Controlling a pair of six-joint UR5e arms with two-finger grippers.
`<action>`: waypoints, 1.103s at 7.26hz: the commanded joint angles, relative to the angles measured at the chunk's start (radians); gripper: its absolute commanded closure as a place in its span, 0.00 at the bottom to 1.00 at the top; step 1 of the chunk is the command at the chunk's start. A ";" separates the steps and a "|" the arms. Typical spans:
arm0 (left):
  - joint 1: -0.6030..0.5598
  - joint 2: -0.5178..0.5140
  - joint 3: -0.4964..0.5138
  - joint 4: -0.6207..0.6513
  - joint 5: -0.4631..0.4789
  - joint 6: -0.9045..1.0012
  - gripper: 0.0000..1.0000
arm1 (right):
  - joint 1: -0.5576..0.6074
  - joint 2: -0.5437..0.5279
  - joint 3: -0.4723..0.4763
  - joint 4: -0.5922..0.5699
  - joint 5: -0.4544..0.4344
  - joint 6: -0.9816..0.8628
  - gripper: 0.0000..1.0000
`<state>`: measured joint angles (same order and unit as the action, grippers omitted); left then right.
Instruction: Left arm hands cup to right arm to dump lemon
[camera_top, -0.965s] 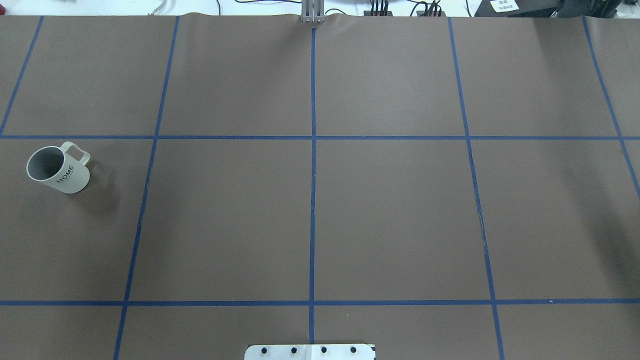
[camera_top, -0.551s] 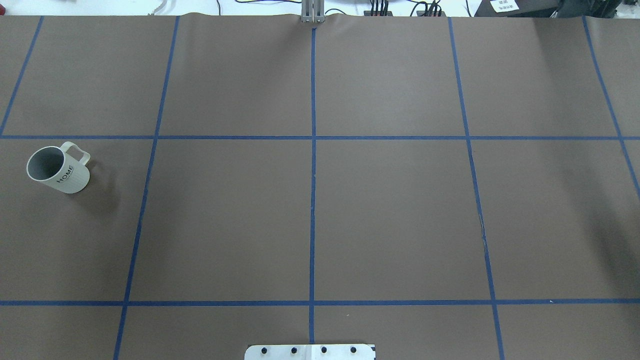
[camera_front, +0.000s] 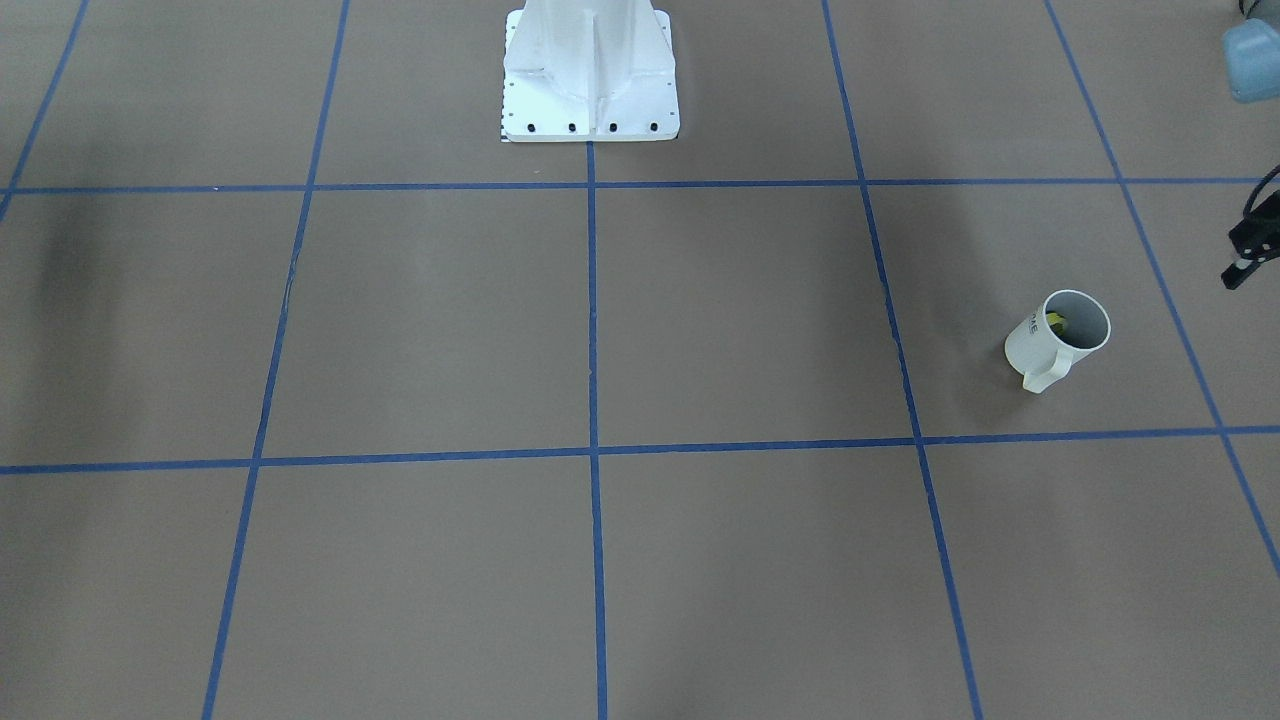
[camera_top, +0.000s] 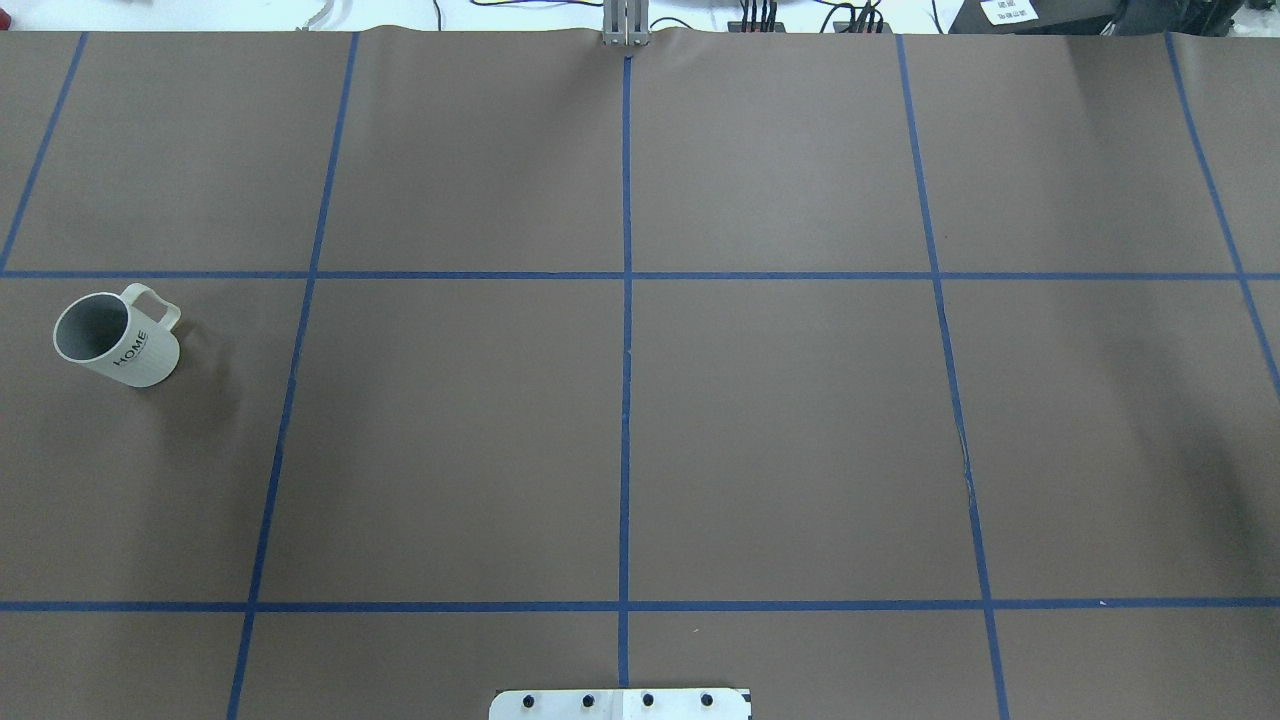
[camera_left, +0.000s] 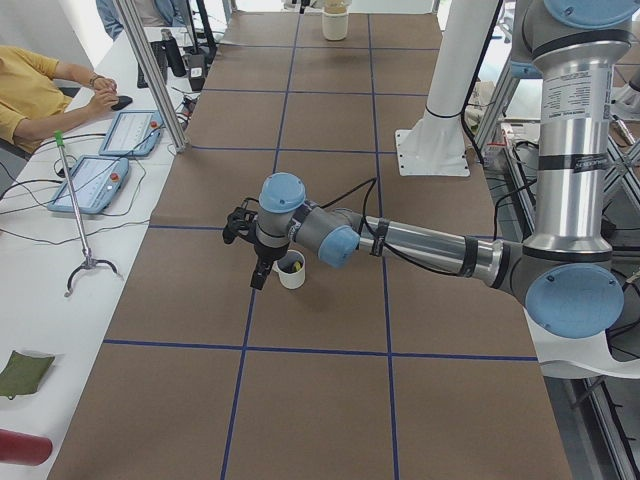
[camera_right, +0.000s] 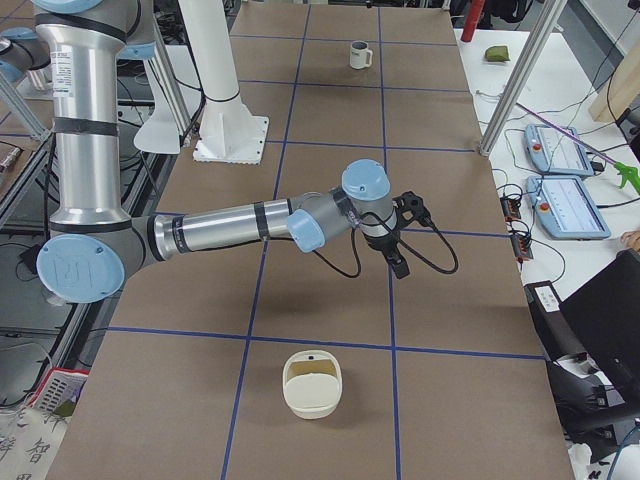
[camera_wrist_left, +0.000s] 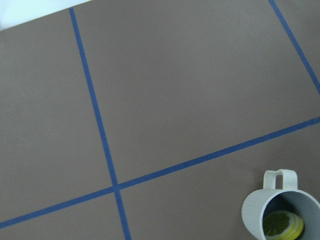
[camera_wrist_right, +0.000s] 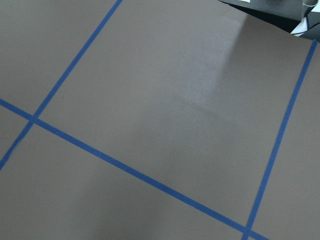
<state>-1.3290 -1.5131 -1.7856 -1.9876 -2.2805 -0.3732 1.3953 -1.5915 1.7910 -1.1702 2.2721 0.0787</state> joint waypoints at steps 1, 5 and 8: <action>0.127 0.037 0.003 -0.118 0.054 -0.221 0.00 | -0.059 0.001 0.001 0.073 -0.005 0.105 0.00; 0.238 0.039 0.009 -0.165 0.133 -0.334 0.00 | -0.061 -0.001 0.001 0.083 0.000 0.105 0.00; 0.275 0.033 0.107 -0.267 0.167 -0.334 0.23 | -0.061 -0.001 -0.004 0.083 -0.002 0.105 0.00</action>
<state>-1.0624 -1.4754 -1.7337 -2.1897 -2.1193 -0.7070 1.3346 -1.5921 1.7896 -1.0877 2.2712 0.1840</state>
